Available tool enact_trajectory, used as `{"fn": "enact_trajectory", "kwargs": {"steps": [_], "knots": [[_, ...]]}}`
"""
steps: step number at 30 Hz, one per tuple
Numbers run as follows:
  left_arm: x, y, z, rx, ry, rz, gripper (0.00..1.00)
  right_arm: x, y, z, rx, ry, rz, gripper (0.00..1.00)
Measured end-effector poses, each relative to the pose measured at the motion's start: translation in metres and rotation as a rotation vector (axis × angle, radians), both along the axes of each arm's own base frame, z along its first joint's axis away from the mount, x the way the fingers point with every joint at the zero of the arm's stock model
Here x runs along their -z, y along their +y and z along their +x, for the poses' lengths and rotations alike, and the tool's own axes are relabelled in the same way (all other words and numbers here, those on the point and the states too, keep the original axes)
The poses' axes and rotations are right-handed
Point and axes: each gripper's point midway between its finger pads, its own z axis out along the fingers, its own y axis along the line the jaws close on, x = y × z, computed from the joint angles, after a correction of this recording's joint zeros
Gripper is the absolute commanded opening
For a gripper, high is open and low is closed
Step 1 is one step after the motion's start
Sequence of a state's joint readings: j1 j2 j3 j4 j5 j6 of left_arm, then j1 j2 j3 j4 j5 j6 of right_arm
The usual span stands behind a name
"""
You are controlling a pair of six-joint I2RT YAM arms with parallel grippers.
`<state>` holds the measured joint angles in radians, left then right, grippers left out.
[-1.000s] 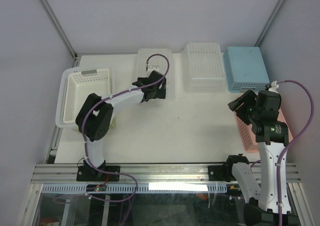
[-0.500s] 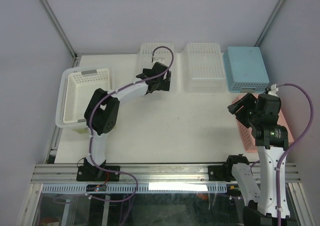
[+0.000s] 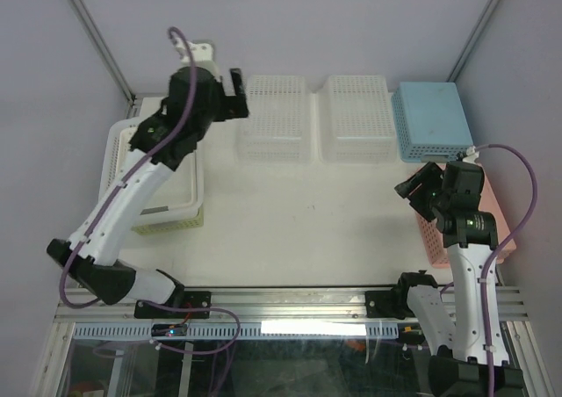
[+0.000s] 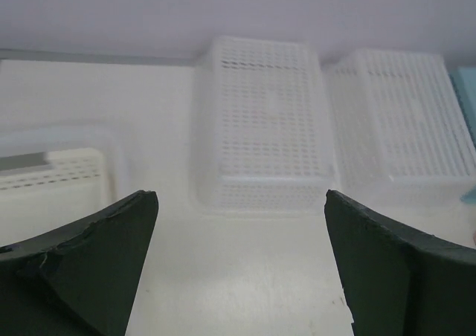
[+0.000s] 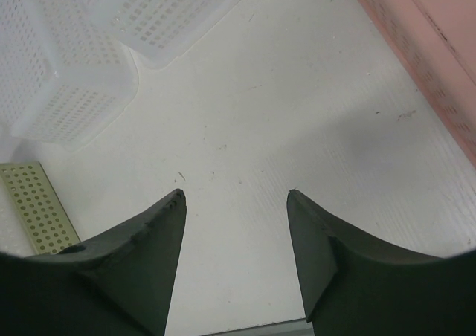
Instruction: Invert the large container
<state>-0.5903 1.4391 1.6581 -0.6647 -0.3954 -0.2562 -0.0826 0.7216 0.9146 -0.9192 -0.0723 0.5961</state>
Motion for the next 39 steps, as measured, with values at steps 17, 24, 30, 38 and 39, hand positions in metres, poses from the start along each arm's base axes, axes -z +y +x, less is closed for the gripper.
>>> {"fn": "enact_trajectory", "kwargs": {"steps": [17,24,30,38,39], "knots": [[0.114,0.185,-0.035,-0.441,0.436,0.118,0.99,0.002,0.005,0.012,-0.026,-0.015,0.024,0.6],[0.154,0.175,-0.044,-0.366,0.525,0.127,0.95,0.004,0.007,0.013,-0.031,-0.006,0.033,0.6],[0.175,0.175,-0.047,-0.353,0.558,0.145,0.86,0.004,0.007,0.013,-0.033,-0.006,0.035,0.6],[0.193,0.177,-0.044,-0.362,0.581,0.158,0.74,0.004,0.008,0.013,-0.034,-0.006,0.036,0.6],[0.193,0.177,-0.044,-0.361,0.58,0.156,0.71,0.004,0.008,0.013,-0.034,-0.006,0.036,0.6]]}}
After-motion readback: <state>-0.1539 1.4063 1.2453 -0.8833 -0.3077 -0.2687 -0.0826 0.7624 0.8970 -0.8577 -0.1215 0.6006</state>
